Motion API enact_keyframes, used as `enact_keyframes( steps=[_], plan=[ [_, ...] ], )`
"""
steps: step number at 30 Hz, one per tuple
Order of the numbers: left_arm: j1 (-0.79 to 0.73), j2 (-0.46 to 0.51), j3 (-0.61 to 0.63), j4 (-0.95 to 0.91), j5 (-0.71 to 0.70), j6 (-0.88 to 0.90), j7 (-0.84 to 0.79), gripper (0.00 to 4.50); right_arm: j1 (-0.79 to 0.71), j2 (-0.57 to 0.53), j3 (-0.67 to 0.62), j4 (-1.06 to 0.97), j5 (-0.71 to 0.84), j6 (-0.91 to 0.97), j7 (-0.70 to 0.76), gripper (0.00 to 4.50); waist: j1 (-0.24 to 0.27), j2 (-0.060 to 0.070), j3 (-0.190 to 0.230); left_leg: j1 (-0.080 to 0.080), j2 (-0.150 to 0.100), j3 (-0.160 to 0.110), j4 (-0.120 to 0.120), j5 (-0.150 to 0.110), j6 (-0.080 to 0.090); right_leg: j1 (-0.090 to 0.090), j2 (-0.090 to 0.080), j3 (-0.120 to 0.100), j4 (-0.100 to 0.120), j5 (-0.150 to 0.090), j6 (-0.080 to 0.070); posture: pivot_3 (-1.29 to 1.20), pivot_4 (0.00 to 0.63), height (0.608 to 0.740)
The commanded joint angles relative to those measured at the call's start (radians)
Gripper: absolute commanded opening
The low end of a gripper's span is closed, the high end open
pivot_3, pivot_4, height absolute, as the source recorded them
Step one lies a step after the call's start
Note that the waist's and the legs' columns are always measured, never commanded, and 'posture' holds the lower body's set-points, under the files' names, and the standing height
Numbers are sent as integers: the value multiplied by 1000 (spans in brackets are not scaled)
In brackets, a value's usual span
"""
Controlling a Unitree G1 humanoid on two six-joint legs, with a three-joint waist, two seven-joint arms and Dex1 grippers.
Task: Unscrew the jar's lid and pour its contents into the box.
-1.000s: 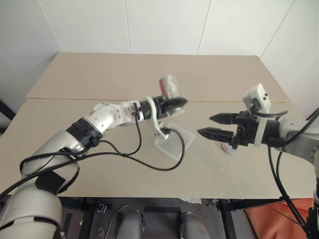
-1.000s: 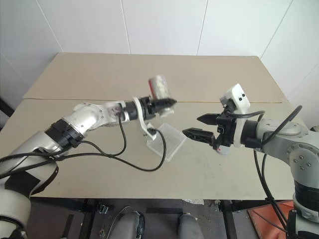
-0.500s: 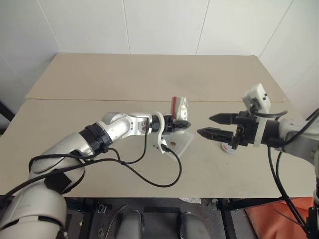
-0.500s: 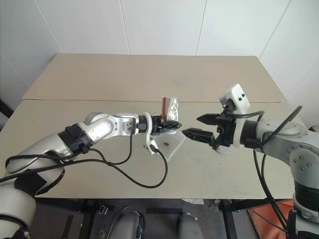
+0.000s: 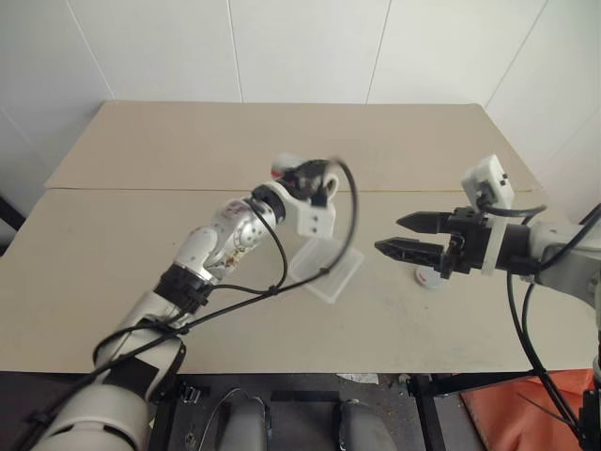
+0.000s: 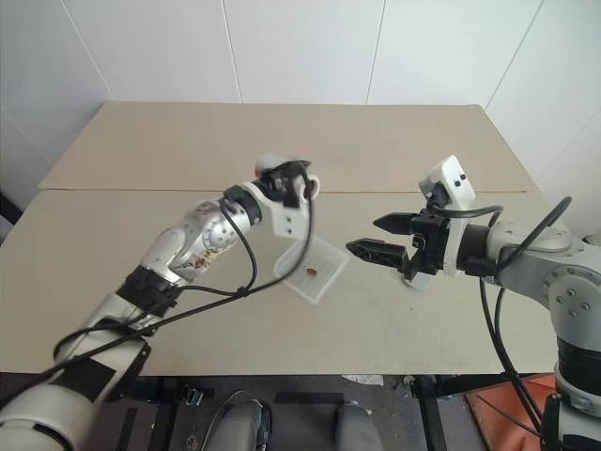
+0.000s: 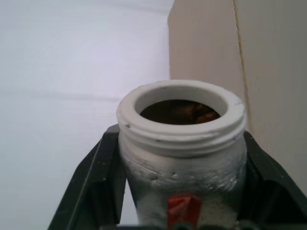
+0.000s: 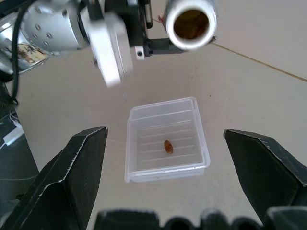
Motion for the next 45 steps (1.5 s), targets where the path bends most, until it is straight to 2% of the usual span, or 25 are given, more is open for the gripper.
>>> enact_keyframes(
  steps=[1,2,5,8,14,19,24,29,31,36,40,45],
  plan=[
    [26,-85,179,-167,-262,352,-138,2483,-20,-2,-24,-9,-6,-48,21,4481,1,0,0,0,0,0,0,0,0,0,0,0,0,0,0,0,150,740],
    [44,-120,245,-202,-347,489,-159,2483,-21,0,-20,-6,-10,-54,23,4481,1,0,0,0,0,-1,0,0,0,0,0,0,0,0,0,0,150,740],
    [93,-194,383,-282,-501,734,-135,2483,-23,5,-13,0,-20,-65,26,4481,-4,0,0,0,0,-1,1,0,0,1,0,0,0,0,0,0,150,740],
    [164,-225,447,-305,-570,775,-86,2483,-19,11,-24,5,-16,-77,32,4481,-11,0,0,1,0,-1,0,0,0,1,0,0,0,0,0,0,150,740],
    [325,-250,449,-292,-636,491,-64,2483,-9,17,-29,3,-17,-93,40,4481,-11,0,0,2,0,-1,0,0,0,2,0,0,-1,0,0,0,150,740],
    [400,-242,393,-208,-601,203,-44,2483,9,22,-44,-10,-6,-101,44,4481,2,0,0,2,0,-1,0,0,0,2,0,0,-5,0,0,0,150,740],
    [433,-218,357,-112,-604,101,-53,2483,33,33,-56,-31,4,-115,45,4481,8,0,-1,2,0,-1,0,0,0,2,0,0,-5,0,0,0,150,740],
    [424,-205,350,-66,-612,85,-32,2483,41,37,-52,-38,-1,-128,45,4481,8,0,-2,5,0,-1,0,0,0,5,0,0,-5,0,0,0,150,740],
    [417,-199,351,-71,-622,96,-31,3173,42,36,-50,-38,-2,-133,46,4500,8,0,-2,8,0,-1,0,0,0,9,0,0,-6,0,0,0,150,740],
    [420,-179,346,-127,-637,134,-31,4463,44,36,-42,-37,-9,-142,46,4500,5,0,-2,13,0,-1,-1,0,0,13,0,0,-7,0,0,0,150,740],
    [459,-145,344,-239,-676,208,-67,4463,50,34,-39,-39,-15,-144,47,4500,5,0,-2,13,0,-1,-1,0,0,13,0,0,-7,0,0,0,150,740],
    [590,-14,377,-478,-784,378,-159,4463,64,31,-40,-42,-22,-143,45,4500,-6,0,-2,14,1,-1,-2,0,0,13,1,1,-7,0,0,0,150,740]
  ],
)
